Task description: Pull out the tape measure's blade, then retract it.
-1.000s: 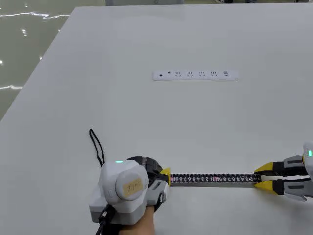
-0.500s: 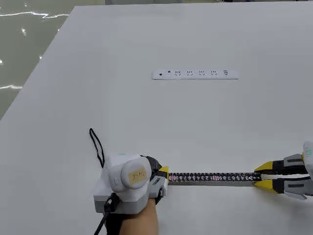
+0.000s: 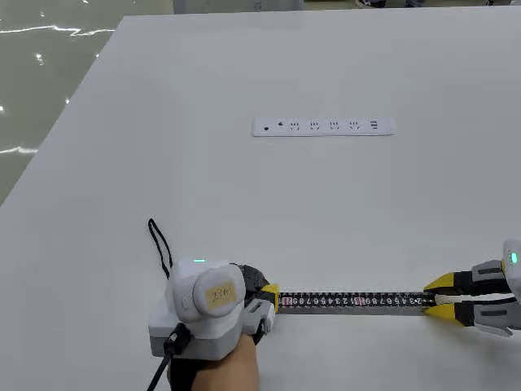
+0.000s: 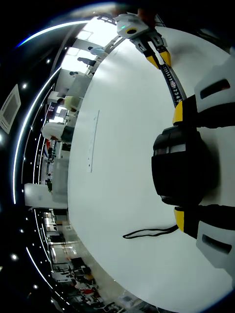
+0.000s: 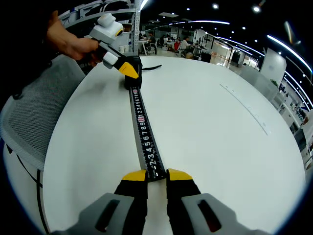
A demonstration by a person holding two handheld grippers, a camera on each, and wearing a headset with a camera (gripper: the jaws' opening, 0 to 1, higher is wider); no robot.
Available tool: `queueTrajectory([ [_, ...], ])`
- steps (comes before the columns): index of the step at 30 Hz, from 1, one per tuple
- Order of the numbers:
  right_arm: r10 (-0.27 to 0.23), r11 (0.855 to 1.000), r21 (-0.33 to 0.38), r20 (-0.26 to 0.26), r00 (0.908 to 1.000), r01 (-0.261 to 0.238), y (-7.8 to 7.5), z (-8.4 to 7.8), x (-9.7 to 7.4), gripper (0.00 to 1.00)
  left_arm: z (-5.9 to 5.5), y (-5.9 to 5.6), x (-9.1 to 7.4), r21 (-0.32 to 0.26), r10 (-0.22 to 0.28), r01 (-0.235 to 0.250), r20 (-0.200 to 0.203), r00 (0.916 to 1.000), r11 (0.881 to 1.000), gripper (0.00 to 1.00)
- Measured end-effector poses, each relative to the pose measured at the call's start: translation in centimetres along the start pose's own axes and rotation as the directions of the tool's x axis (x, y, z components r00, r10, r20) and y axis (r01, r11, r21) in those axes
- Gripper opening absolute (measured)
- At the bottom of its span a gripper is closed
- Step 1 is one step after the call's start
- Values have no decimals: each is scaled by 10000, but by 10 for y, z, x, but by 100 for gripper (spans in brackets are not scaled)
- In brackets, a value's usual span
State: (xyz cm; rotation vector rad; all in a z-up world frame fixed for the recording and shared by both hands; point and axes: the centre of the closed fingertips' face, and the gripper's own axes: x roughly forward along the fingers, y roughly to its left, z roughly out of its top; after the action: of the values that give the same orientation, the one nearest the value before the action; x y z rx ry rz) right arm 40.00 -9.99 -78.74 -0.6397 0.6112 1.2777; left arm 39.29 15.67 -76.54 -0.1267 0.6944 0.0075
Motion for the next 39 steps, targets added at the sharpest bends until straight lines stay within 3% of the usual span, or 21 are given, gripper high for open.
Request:
queueTrajectory([
  [21, -55, 9994, -335, -240, 9997, 47, 0, 0, 0, 12, -1, 1, -1, -203, -136, 136, -24, 9999, 9997, 60],
  [39, 96, 9994, -345, 73, 9999, -94, 8, 24, 17, 12, 0, 1, -1, -370, -331, 326, -124, 9994, 9988, 60],
])
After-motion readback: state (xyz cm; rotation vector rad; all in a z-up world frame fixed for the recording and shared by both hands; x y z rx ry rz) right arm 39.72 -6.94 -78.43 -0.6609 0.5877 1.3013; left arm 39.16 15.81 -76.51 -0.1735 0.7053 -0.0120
